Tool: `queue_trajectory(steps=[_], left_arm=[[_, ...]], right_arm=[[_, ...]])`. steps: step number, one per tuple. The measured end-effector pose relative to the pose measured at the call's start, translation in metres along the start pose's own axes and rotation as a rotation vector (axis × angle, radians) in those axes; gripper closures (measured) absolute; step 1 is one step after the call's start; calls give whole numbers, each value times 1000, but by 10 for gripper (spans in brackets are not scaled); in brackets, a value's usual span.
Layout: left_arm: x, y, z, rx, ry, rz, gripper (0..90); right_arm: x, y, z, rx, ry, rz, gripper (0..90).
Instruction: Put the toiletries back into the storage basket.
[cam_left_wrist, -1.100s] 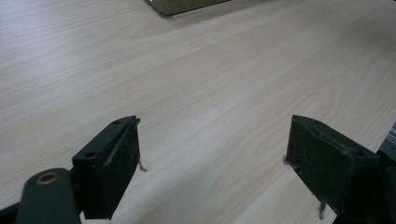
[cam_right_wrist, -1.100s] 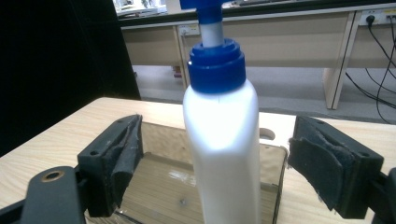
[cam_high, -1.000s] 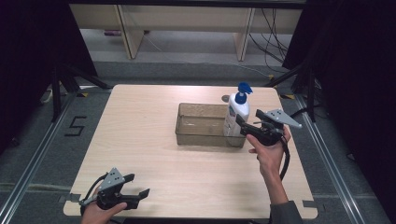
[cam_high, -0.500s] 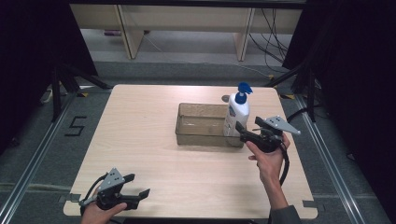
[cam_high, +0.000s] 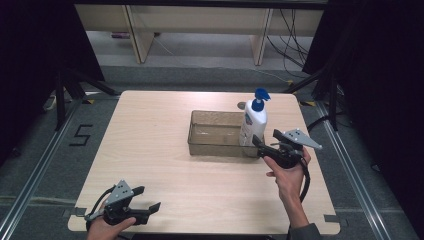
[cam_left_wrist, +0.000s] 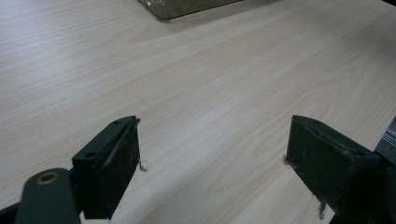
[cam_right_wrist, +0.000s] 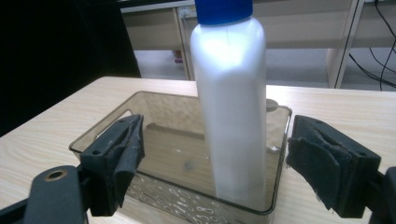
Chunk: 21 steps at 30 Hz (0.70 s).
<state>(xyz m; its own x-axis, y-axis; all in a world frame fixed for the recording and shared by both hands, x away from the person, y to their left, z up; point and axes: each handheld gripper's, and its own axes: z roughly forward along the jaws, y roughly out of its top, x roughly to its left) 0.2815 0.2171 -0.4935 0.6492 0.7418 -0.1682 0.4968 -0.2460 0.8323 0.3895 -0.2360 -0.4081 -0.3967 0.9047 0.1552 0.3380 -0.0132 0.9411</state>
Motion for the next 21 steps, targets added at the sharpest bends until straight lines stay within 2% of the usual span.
queue_trajectory(steps=[2, 4, 5, 6, 7, 12, 16, 18, 19, 21], left_arm=[[0, 0, 0, 5, 8, -3, 168], [1, 0, -1, 14, 9, 8, 168], [1, 0, -1, 12, 10, 5, 168], [1, 0, -1, 10, 10, 1, 168], [0, 0, 0, 5, 10, -3, 168], [1, 0, -1, 11, 8, 3, 168], [1, 0, -1, 10, 9, 1, 168], [1, 0, -1, 12, 9, 0, 168], [1, 0, -1, 17, 8, 7, 168], [0, 0, 0, 5, 8, -6, 168]], right_arm=[[1, 0, -1, 11, 0, 14, 189], [1, 0, -2, 10, -13, -1, 189], [4, 0, -3, 18, -8, 41, 189], [2, 0, -3, 10, -4, -4, 189], [2, 0, -3, 11, -6, -7, 189], [5, -7, -4, 20, 20, 15, 196], [3, -12, -6, 36, 9, 20, 196], [1, -14, -6, 39, 4, 1, 196], [3, -15, -7, 43, 10, 30, 196], [2, -16, -7, 36, 18, 10, 197]])
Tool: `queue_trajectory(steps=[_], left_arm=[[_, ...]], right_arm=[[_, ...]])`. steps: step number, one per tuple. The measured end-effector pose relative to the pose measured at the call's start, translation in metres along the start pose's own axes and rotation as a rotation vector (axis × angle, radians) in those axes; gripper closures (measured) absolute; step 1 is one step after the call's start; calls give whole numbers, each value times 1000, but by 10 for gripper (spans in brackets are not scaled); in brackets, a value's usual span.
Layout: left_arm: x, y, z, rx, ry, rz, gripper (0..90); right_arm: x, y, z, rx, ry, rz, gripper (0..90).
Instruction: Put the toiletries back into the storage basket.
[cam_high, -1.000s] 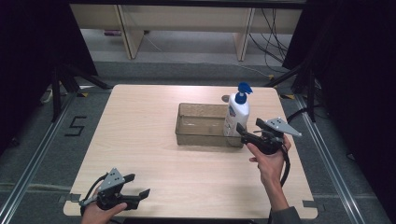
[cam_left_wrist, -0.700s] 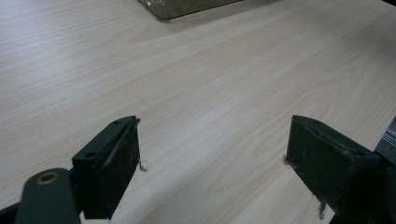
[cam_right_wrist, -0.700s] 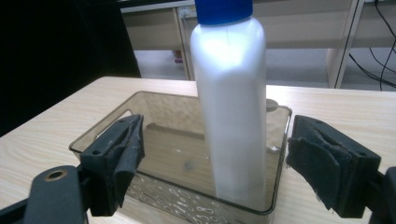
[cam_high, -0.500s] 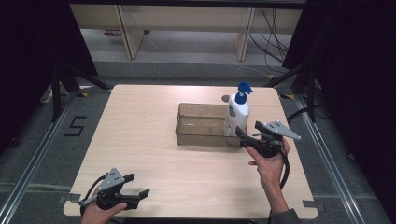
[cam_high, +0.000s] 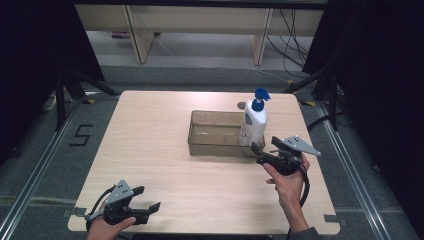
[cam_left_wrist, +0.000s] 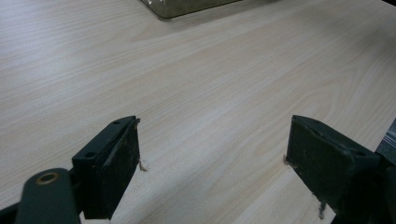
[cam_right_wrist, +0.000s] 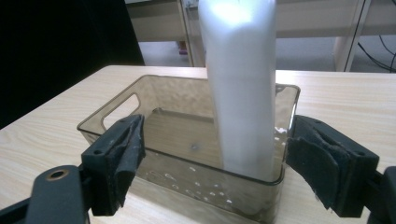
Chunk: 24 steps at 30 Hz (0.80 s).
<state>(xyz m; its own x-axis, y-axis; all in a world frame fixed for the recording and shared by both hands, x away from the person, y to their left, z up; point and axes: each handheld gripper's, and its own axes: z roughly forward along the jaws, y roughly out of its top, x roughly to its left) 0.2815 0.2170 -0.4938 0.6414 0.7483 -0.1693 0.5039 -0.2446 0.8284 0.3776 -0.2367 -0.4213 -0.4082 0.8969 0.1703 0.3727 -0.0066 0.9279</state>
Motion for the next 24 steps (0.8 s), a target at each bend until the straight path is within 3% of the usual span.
queue_trajectory(steps=[1, 2, 3, 6, 8, 9, 10, 11, 13, 15, 18, 20, 23, 24], left_arm=[[1, 0, -1, 7, 2, 7, 168], [1, 0, -1, 6, 2, 7, 168], [0, 0, 0, -2, 1, -1, 168], [1, 0, -1, 6, 1, 8, 168], [1, 0, -1, 5, 1, 8, 168], [0, 0, 0, -2, 0, -1, 168], [0, 0, -1, 3, 2, 4, 168], [1, 0, -1, 12, 2, 13, 168], [0, 0, 0, -2, 1, -2, 168], [1, 0, -1, 10, 1, 13, 168], [0, 0, 0, -1, -1, 1, 168], [0, 0, 0, 0, 0, 1, 168], [1, 0, -1, 9, -2, 20, 168], [1, 0, -1, 6, -1, 16, 168]], right_arm=[[2, -1, 0, -2, 8, 32, 197], [3, -2, -1, 10, 0, 30, 196], [2, -2, 0, 6, 3, 0, 196], [5, -4, -1, 21, 10, 21, 197], [5, -6, -1, 23, 10, 10, 199], [5, -7, -1, 15, 10, -19, 201], [6, -8, -1, 22, 29, 6, 200], [7, -9, 0, 21, 24, -2, 200], [10, -11, -1, 36, 32, 25, 201], [10, -12, 0, 36, 34, -18, 201], [14, -15, 1, 33, 54, -6, 203], [14, -17, 1, 45, 52, -33, 203], [17, -21, 2, 60, 84, 4, 203], [19, -22, 2, 63, 64, 17, 204]])
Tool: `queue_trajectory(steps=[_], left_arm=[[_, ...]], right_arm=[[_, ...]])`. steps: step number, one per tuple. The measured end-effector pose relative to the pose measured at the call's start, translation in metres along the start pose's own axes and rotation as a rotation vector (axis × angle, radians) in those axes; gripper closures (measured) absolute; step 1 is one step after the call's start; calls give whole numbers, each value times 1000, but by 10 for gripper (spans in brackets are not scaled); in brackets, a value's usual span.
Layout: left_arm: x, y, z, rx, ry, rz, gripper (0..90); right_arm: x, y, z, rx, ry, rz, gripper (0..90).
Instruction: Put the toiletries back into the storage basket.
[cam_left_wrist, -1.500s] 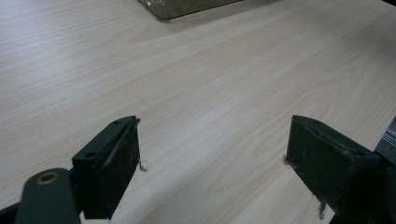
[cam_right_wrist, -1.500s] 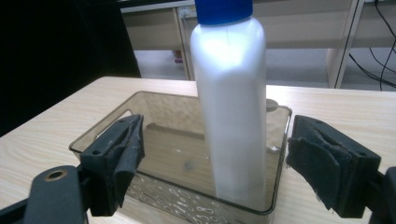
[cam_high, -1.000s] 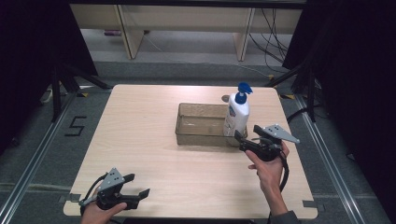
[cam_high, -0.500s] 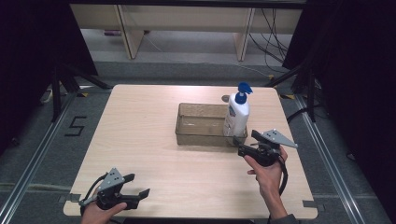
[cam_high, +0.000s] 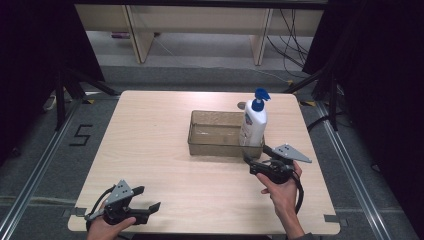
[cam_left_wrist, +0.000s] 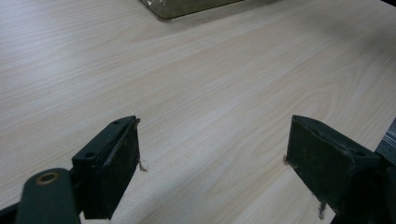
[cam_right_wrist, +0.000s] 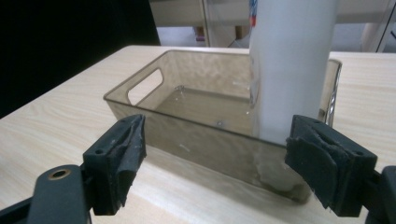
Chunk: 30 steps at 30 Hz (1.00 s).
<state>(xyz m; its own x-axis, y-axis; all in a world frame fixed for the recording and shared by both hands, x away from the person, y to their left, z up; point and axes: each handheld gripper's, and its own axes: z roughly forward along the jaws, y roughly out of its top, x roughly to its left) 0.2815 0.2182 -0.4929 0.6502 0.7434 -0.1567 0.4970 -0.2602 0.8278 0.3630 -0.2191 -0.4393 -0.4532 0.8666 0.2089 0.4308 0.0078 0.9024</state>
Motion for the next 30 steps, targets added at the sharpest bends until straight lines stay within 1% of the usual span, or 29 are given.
queue_trajectory(steps=[1, 2, 3, 4, 5, 6, 7, 8, 9, 10, 11, 12, 13, 14, 16, 17, 18, 19, 20, 21, 22, 23, 24, 25, 26, 27, 28, 29, 30], left_arm=[[0, 0, 0, 0, 0, -1, 168], [0, 0, 0, 0, 0, -1, 168], [0, 0, 0, 1, 0, 1, 168], [0, 0, 0, -4, -2, -4, 167], [-1, 0, 1, -7, -2, -7, 168], [-1, 0, 1, -7, -3, -8, 168], [-1, 0, 1, -9, -2, -11, 168], [-1, 0, 1, -8, -1, -13, 168], [-1, 0, 1, -7, -1, -13, 168], [-1, 0, 1, -7, -3, -8, 167], [-1, 0, 1, -8, -2, -10, 167], [-1, 0, 1, -7, -2, -11, 167], [-1, 0, 1, -7, -2, -11, 168], [-1, 0, 1, -8, -7, -8, 167], [-1, 0, 1, -11, -10, -11, 167], [-1, 0, 1, -11, -10, -11, 167], [-1, 0, 1, -10, -11, -8, 167], [-1, 0, 1, -11, -12, -6, 167], [-1, 0, 1, -10, -12, -7, 167], [-1, 0, 1, -11, -10, -12, 166], [-1, 0, 1, -11, -10, -11, 165], [-1, 0, 1, -9, -10, -7, 165], [-1, 0, 1, -3, -2, -10, 165], [-1, 0, 1, -7, -3, -14, 165], [-1, 0, 1, -6, -3, -14, 165], [-1, 0, 1, -6, -4, -13, 164], [-1, 0, 0, 2, -4, -5, 164], [-1, 0, 1, -1, -4, -8, 164], [-1, 0, 1, -1, -4, -8, 164]], right_arm=[[0, 0, 0, 4, 11, -1, 204], [-2, -2, 1, -9, 11, -42, 204], [-1, -2, 1, 0, 19, -34, 204], [1, -4, 1, 9, 11, -25, 204], [0, -4, 0, 14, 15, -41, 204], [1, -5, 0, 6, 26, -39, 204], [3, -6, 1, 3, 43, -11, 204], [3, -7, -1, 16, 23, -44, 204], [6, -8, 1, 8, 42, -8, 205], [5, -9, 1, 19, 52, -29, 207], [6, -9, 0, 23, 41, -38, 208], [6, -10, 0, 25, 49, -45, 208], [7, -12, 1, 11, 55, -43, 208], [9, -13, 2, 20, 65, -32, 208], [10, -14, 1, 24, 65, -50, 208], [12, -15, 2, 27, 67, -33, 208], [14, -16, 1, 34, 78, -33, 208], [14, -16, 1, 32, 85, -39, 208], [14, -18, 2, 31, 75, -57, 208], [16, -19, 1, 39, 94, -35, 208], [19, -20, 0, 44, 101, -15, 208], [17, -21, 2, 30, 99, -55, 208], [19, -22, 1, 50, 94, -34, 208], [21, -23, 0, 43, 106, -41, 208], [21, -25, 0, 47, 116, -47, 208], [23, -26, -1, 54, 124, -43, 208], [24, -27, -1, 63, 128, -36, 206], [25, -28, -1, 49, 132, -48, 206], [26, -30, -1, 66, 127, -42, 206]])
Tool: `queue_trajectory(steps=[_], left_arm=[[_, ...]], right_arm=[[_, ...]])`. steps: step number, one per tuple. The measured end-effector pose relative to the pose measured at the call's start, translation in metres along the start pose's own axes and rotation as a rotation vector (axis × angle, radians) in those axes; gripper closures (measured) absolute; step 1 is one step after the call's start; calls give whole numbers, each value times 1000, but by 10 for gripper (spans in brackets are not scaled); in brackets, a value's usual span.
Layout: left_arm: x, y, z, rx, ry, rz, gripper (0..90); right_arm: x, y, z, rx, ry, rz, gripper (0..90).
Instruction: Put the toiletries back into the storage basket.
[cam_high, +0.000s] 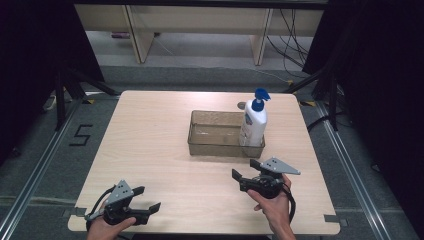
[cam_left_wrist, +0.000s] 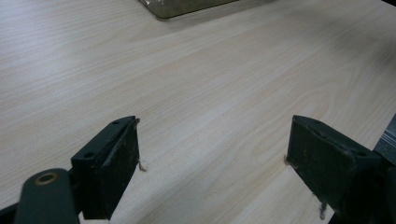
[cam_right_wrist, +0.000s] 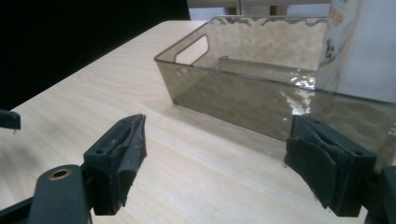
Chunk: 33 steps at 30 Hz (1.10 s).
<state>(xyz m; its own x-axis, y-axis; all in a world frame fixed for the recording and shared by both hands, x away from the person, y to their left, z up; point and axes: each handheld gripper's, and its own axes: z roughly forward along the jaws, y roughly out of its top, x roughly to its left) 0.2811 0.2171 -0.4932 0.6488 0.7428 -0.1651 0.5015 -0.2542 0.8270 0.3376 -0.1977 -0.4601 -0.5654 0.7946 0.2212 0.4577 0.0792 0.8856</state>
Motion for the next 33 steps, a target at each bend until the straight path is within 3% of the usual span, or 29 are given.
queue_trajectory(steps=[4, 7, 11, 12, 13, 14, 17, 18, 22, 26, 27, 28, 29, 30, 31, 33], left_arm=[[-1, 0, 1, -3, 1, -12, 163], [-1, 0, 1, -2, 0, -11, 163], [0, 0, 1, 0, -4, -10, 163], [0, 0, 1, 0, -4, -9, 163], [0, 0, 1, 1, -4, -9, 163], [0, 0, 1, 1, -4, -9, 163], [-1, 0, 1, 1, 0, -10, 163], [0, 0, 1, 1, -4, -9, 163], [0, 0, 0, 9, -1, -2, 163], [0, 0, 1, 5, -4, -5, 163], [1, 0, 0, 12, -4, 3, 162], [1, 0, 1, 10, -5, 7, 163], [1, 0, 0, 13, -5, 8, 163], [1, 0, 1, 14, -4, 8, 163], [1, -1, 1, 12, -6, 8, 162], [1, -1, 1, 14, -5, 9, 163]], right_arm=[[3, -4, 0, -1, 38, 7, 205], [5, -7, -1, 8, 24, 3, 202], [8, -10, -2, 19, 42, 1, 197], [9, -11, -3, 16, 59, 22, 194], [9, -12, -2, 8, 60, 3, 188], [12, -13, -3, 16, 65, 37, 183], [10, -14, -4, 24, 66, 4, 167], [11, -15, -3, 29, 84, 22, 168], [12, -18, -5, 27, 69, 13, 167], [14, -21, -6, 25, 102, 29, 167], [15, -21, -8, 34, 91, 41, 167], [14, -23, -7, 23, 100, 22, 165], [16, -23, -8, 28, 106, 44, 165], [15, -24, -9, 23, 93, 23, 165], [17, -25, -10, 34, 103, 48, 164], [16, -26, -12, 26, 101, 32, 164]])
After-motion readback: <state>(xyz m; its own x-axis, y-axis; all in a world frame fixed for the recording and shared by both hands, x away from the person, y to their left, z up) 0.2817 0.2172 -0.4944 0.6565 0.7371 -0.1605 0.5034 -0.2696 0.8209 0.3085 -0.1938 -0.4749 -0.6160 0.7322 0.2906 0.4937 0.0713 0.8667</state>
